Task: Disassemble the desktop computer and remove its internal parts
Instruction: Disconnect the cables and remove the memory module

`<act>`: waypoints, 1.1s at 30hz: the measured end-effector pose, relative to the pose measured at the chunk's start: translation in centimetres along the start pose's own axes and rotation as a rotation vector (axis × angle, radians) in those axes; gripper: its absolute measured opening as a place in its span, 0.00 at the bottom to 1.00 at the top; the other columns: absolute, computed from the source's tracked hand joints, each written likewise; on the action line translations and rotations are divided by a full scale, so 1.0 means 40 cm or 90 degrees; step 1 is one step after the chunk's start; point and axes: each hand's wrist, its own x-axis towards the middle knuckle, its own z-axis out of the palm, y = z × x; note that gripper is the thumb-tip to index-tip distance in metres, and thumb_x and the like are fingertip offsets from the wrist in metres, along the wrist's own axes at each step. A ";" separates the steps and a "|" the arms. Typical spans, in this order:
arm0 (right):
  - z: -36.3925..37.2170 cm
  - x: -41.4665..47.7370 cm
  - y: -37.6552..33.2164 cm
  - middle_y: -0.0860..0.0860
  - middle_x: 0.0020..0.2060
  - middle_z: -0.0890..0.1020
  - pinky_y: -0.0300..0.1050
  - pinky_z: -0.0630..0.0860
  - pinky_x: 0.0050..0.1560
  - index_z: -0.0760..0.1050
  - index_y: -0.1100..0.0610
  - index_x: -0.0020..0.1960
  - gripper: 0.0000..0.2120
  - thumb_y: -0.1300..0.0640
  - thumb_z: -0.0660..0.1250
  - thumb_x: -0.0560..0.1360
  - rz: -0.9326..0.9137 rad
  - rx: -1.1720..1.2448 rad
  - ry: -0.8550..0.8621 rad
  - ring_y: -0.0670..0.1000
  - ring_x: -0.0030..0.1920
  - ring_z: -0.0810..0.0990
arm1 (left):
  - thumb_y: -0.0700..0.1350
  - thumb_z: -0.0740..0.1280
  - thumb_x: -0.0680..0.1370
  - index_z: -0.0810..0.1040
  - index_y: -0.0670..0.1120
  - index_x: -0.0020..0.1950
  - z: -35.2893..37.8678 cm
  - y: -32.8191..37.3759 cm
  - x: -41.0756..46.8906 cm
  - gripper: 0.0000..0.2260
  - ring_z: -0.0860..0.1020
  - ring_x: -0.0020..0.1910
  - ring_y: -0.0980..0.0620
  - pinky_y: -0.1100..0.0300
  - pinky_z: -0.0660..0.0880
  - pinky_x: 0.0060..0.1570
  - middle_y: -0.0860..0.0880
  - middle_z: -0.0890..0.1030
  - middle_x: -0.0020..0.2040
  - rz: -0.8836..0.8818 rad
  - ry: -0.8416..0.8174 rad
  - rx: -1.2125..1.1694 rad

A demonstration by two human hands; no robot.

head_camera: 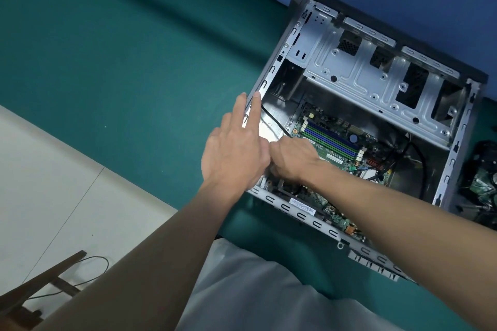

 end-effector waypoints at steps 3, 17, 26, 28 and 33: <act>-0.029 -0.031 0.027 0.52 0.32 0.77 0.50 0.79 0.36 0.73 0.57 0.39 0.05 0.60 0.66 0.73 0.056 0.136 0.087 0.55 0.35 0.79 | 0.48 0.60 0.77 0.55 0.47 0.78 0.000 -0.001 0.000 0.31 0.73 0.59 0.45 0.51 0.73 0.46 0.46 0.60 0.77 0.003 -0.006 0.003; -0.032 -0.420 0.372 0.45 0.33 0.78 0.39 0.65 0.41 0.80 0.53 0.42 0.03 0.55 0.72 0.73 0.357 0.462 0.489 0.48 0.40 0.75 | 0.50 0.62 0.79 0.62 0.44 0.76 0.021 0.237 -0.073 0.27 0.61 0.75 0.48 0.51 0.57 0.72 0.46 0.62 0.77 0.214 -0.046 0.040; 0.267 -0.547 0.431 0.55 0.41 0.84 0.44 0.76 0.47 0.78 0.55 0.36 0.07 0.63 0.72 0.72 0.562 0.611 0.385 0.54 0.43 0.81 | 0.49 0.60 0.80 0.75 0.46 0.62 0.080 0.351 -0.132 0.14 0.73 0.40 0.48 0.56 0.70 0.40 0.43 0.81 0.50 0.191 -0.167 0.008; 0.330 -0.536 0.405 0.56 0.42 0.83 0.51 0.79 0.49 0.79 0.55 0.40 0.05 0.62 0.70 0.73 0.547 0.589 0.296 0.57 0.44 0.81 | 0.48 0.60 0.79 0.76 0.46 0.58 0.082 0.351 -0.126 0.12 0.76 0.41 0.45 0.55 0.71 0.40 0.42 0.81 0.50 0.183 -0.175 0.017; 0.394 -0.494 0.365 0.58 0.42 0.81 0.58 0.79 0.47 0.74 0.53 0.40 0.12 0.69 0.60 0.73 0.529 0.566 0.217 0.62 0.45 0.79 | 0.48 0.60 0.78 0.79 0.47 0.55 0.091 0.356 -0.129 0.11 0.71 0.38 0.46 0.57 0.65 0.38 0.44 0.82 0.48 0.168 -0.168 0.023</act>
